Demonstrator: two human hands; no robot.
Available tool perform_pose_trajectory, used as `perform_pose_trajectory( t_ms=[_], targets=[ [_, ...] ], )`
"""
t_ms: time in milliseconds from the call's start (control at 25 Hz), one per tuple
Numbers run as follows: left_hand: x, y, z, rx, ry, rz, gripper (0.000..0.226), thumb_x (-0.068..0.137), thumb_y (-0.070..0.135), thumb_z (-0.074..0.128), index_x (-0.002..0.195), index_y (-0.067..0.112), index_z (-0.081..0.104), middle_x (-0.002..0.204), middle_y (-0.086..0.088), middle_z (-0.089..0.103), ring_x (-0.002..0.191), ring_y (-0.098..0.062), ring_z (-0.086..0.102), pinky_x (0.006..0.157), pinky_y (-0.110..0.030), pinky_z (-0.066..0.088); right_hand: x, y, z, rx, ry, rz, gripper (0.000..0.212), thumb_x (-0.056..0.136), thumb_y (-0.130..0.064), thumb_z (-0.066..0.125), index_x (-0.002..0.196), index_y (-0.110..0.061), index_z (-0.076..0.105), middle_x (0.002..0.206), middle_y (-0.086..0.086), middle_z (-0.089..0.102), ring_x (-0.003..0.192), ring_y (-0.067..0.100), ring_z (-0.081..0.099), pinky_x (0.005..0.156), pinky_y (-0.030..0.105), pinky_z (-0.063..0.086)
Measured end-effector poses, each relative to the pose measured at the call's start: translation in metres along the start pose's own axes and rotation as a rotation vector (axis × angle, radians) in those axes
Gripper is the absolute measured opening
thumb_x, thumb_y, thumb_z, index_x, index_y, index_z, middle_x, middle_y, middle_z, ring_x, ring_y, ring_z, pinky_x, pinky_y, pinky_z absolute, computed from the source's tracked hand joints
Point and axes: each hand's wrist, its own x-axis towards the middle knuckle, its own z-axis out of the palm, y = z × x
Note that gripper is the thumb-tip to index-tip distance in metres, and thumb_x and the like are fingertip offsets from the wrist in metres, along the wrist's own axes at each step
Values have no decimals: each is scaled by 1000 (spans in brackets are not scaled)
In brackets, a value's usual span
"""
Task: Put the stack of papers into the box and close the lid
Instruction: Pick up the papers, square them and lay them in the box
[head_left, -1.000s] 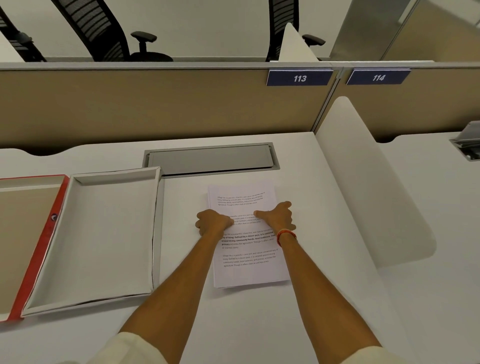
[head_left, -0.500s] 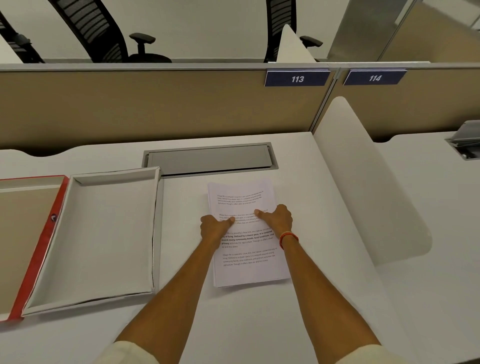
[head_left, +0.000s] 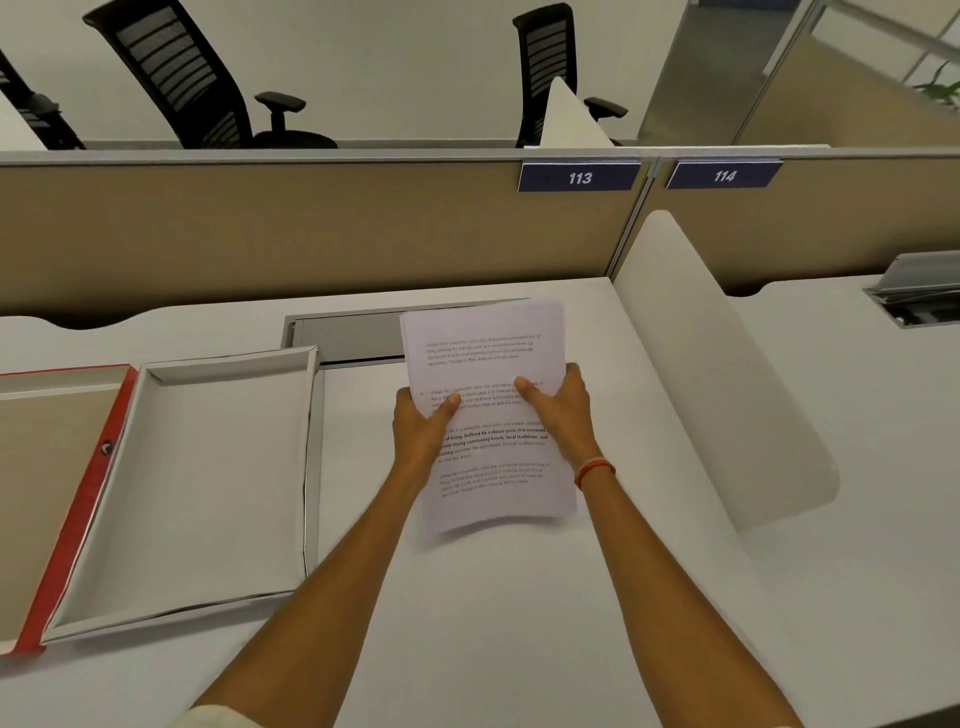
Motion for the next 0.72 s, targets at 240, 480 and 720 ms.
perform_pose_trajectory(
  t_ms=[240, 480, 720],
  targets=[
    [-8, 25, -3, -53, -44, 244, 51, 82, 31, 76, 123, 35, 47, 111, 16, 63, 97, -12, 69, 65, -18, 59, -4, -10, -11, 215, 28, -189, 56, 74, -41, 81, 117, -23, 50, 108, -2, 65, 97, 19, 69, 71, 30, 63],
    [-15, 18, -8, -47, -126, 349, 63, 80, 26, 74, 136, 18, 46, 125, -8, 63, 113, -29, 65, 90, -45, 59, -10, 5, -19, 296, -23, -273, 58, 71, -39, 84, 121, -22, 59, 108, 2, 71, 100, 23, 70, 74, 31, 63],
    [-15, 23, -14, 46, -174, 350, 78, 65, 30, 85, 133, 18, 49, 125, -7, 65, 110, -28, 65, 89, -45, 58, -7, 17, -34, 287, -175, -221, 58, 68, -23, 88, 120, -24, 65, 105, -6, 76, 99, 14, 72, 76, 33, 63]
  ],
)
